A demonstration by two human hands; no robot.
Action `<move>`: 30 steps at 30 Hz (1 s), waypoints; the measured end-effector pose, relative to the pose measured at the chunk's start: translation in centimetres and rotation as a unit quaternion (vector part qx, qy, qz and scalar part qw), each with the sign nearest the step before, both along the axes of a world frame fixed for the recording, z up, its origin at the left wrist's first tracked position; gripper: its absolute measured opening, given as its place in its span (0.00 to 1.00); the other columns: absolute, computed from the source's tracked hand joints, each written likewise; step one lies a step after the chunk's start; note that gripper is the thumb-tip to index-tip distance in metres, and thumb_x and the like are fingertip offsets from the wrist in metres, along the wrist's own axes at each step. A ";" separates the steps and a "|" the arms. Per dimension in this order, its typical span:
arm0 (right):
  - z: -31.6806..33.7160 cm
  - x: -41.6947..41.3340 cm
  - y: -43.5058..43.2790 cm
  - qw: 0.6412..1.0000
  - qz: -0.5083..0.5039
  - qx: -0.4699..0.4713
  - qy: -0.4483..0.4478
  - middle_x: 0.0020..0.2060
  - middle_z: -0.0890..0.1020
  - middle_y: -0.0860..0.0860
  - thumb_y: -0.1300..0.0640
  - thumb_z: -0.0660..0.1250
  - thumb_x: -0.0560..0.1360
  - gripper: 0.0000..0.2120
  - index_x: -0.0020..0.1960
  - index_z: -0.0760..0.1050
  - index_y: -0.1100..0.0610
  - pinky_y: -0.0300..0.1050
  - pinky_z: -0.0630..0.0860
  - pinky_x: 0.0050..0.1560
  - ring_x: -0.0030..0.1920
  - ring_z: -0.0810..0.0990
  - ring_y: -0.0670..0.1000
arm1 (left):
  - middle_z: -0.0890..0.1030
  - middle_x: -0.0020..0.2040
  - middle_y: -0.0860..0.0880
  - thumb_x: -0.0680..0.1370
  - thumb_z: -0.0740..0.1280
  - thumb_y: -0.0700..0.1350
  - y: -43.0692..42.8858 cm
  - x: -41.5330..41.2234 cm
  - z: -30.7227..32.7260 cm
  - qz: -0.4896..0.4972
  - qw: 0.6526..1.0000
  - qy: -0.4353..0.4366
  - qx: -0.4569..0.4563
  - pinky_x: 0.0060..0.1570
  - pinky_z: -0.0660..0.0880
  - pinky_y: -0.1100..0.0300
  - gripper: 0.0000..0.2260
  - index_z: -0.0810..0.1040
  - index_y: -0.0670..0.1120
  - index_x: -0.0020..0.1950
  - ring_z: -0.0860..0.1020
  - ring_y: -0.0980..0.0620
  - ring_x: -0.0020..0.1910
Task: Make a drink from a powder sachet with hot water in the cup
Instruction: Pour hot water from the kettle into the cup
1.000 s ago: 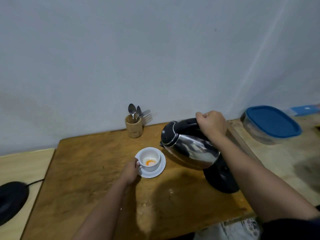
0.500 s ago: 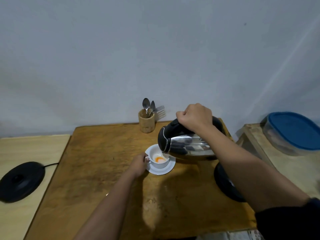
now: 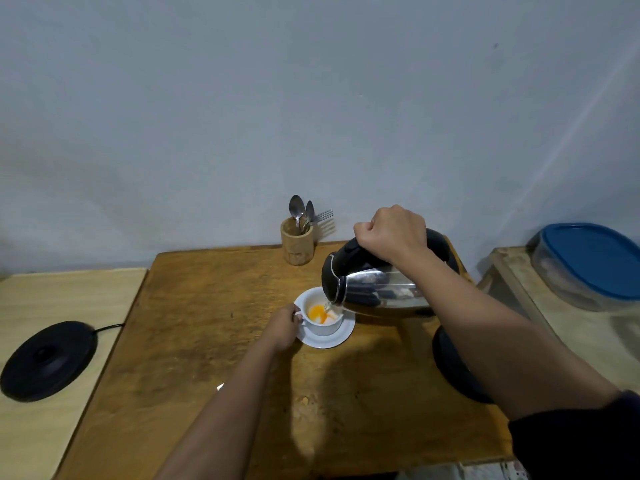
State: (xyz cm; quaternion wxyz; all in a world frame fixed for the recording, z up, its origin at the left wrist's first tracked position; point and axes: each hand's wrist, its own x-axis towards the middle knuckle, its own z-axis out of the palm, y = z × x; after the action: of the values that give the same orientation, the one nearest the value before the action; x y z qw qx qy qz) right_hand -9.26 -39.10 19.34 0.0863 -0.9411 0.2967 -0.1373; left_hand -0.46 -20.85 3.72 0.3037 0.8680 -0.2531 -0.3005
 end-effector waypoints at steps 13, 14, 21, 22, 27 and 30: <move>0.8 -1.2 -0.4 1.000 -0.002 -0.011 -0.003 0.21 0.65 0.50 0.52 0.58 0.73 0.20 0.24 0.62 0.56 0.40 0.59 0.28 0.24 0.63 0.49 | 0.77 0.60 0.38 0.80 0.56 0.41 -0.2 -0.2 0.1 0.010 1.000 -0.001 0.009 0.47 0.68 0.57 0.13 0.73 0.39 0.62 0.71 0.49 0.48; 0.9 -1.3 -0.4 1.000 -0.003 -0.012 -0.004 0.21 0.65 0.50 0.52 0.58 0.72 0.20 0.24 0.62 0.56 0.40 0.60 0.28 0.24 0.63 0.49 | 0.77 0.60 0.38 0.80 0.56 0.41 -0.3 -0.2 0.2 0.007 1.000 -0.003 0.011 0.47 0.67 0.58 0.13 0.73 0.39 0.62 0.71 0.49 0.48; 1.0 -1.5 -0.4 1.000 -0.001 -0.016 -0.003 0.21 0.66 0.50 0.52 0.59 0.72 0.19 0.24 0.64 0.57 0.41 0.61 0.29 0.25 0.64 0.50 | 0.76 0.61 0.38 0.80 0.55 0.40 -0.4 -0.2 0.4 0.005 1.000 -0.006 0.023 0.48 0.68 0.58 0.13 0.72 0.39 0.62 0.75 0.43 0.56; 1.1 -1.5 -0.4 1.000 -0.001 -0.017 -0.003 0.22 0.66 0.50 0.52 0.59 0.72 0.19 0.24 0.64 0.57 0.41 0.61 0.29 0.25 0.64 0.49 | 0.76 0.61 0.38 0.80 0.55 0.40 -0.4 -0.2 0.4 0.006 1.000 -0.006 0.023 0.48 0.67 0.58 0.13 0.72 0.39 0.63 0.75 0.42 0.57; 1.1 -1.5 -0.2 1.000 0.006 -0.024 0.002 0.22 0.66 0.50 0.51 0.59 0.72 0.19 0.24 0.63 0.57 0.40 0.60 0.29 0.25 0.64 0.50 | 0.76 0.61 0.38 0.80 0.56 0.40 -0.5 -0.2 0.4 0.006 1.000 -0.010 0.028 0.48 0.68 0.58 0.13 0.72 0.39 0.62 0.73 0.45 0.51; 1.1 -1.4 0.1 1.000 0.011 -0.025 0.007 0.22 0.66 0.50 0.51 0.58 0.72 0.19 0.25 0.64 0.57 0.40 0.60 0.29 0.25 0.64 0.49 | 0.76 0.61 0.38 0.80 0.56 0.40 -0.6 -0.2 0.3 0.011 1.000 -0.008 0.026 0.48 0.68 0.57 0.13 0.72 0.39 0.62 0.73 0.47 0.50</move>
State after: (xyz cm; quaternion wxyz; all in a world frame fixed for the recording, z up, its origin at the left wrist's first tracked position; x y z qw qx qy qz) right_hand -10.71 -38.99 20.46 0.0619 -0.9471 0.2835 -0.1372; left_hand -0.69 -21.40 4.07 0.2823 0.8806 -0.2385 -0.2966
